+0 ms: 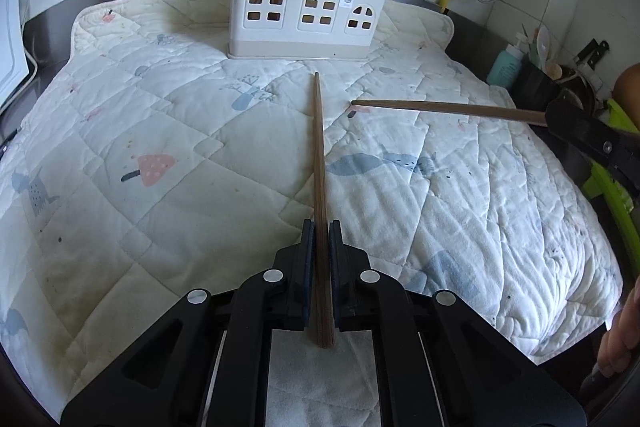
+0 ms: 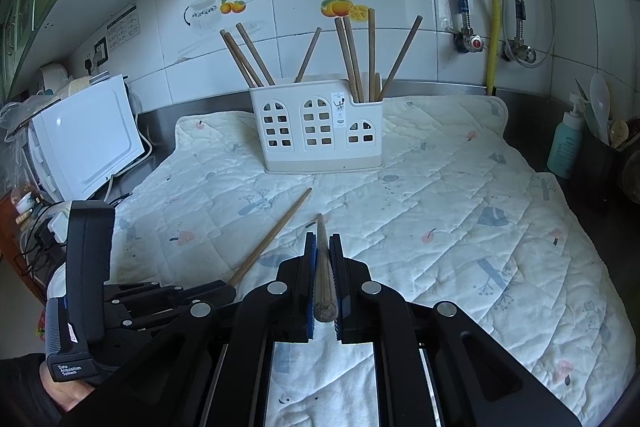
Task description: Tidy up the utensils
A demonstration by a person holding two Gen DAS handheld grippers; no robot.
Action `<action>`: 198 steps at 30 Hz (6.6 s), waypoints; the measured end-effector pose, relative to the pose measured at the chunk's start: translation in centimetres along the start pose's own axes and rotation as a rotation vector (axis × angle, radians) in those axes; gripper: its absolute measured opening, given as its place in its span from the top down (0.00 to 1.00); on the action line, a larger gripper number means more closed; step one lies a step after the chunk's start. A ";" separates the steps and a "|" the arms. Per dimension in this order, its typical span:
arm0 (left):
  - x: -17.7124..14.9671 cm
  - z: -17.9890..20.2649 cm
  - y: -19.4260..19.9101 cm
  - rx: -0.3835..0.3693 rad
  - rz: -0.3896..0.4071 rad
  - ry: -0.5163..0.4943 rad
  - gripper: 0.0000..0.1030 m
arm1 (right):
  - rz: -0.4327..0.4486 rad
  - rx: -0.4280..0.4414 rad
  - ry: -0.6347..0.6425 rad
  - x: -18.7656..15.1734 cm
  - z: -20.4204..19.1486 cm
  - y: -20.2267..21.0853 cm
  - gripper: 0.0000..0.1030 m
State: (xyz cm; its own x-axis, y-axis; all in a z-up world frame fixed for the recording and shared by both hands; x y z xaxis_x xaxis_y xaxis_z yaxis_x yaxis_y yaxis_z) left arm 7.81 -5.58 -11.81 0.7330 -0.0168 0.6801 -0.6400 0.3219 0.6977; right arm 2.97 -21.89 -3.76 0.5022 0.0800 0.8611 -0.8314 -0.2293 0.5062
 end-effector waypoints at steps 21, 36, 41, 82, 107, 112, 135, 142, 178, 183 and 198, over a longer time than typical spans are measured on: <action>10.0 0.3 6.0 -0.035 0.156 -0.124 0.95 | 0.105 0.091 0.034 16.6 6.3 1.4 0.94; 14.6 1.5 9.4 -0.042 0.230 -0.234 0.95 | 0.154 -0.007 0.106 24.8 6.8 -4.5 0.94; 16.5 1.4 11.0 -0.052 0.261 -0.233 0.95 | 0.147 -0.006 0.095 25.1 6.8 -6.9 0.94; 28.3 1.6 10.1 0.129 0.003 -0.335 0.95 | 0.231 0.000 0.022 27.5 9.0 -13.8 0.94; 30.2 2.6 8.2 0.127 -0.092 -0.329 0.94 | 0.194 -0.014 0.084 26.2 7.8 -13.4 0.81; 30.2 2.3 8.0 0.105 -0.081 -0.304 0.93 | 0.197 -0.018 0.087 26.0 7.8 -12.3 0.79; 24.9 2.6 12.7 0.051 0.098 -0.268 0.73 | 0.168 0.023 0.084 20.9 4.4 -4.7 0.64; 22.0 2.2 14.6 0.061 0.161 -0.247 0.57 | 0.147 0.035 0.079 17.8 3.0 -2.7 0.56; 11.2 -0.4 18.3 0.245 0.384 -0.116 0.05 | 0.129 -0.168 0.094 6.6 -1.5 4.6 0.24; 10.5 -0.8 17.9 0.253 0.386 -0.103 0.05 | 0.096 -0.170 0.083 5.7 -1.0 4.0 0.19; 7.7 -2.3 16.3 0.266 0.373 -0.054 0.05 | 0.034 -0.143 -0.006 3.6 0.6 2.8 0.10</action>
State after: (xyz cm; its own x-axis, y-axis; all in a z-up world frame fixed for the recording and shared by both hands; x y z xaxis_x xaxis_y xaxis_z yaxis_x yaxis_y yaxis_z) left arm 3.53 1.69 4.29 0.4325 0.0027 0.9016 -0.9000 0.0609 0.4316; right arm 2.63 -22.77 0.71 0.4745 0.0682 0.8776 -0.8730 -0.0916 0.4791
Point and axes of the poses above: each gripper's, at about its wrist camera, not at the fingertips, and y roughly against the way its jaws point, z to its right, x to its top, the point moved 1 cm from there along -y, roughly the way its jaws point, and after that the axes turned 3 degrees about y, right-handed, at the moved point
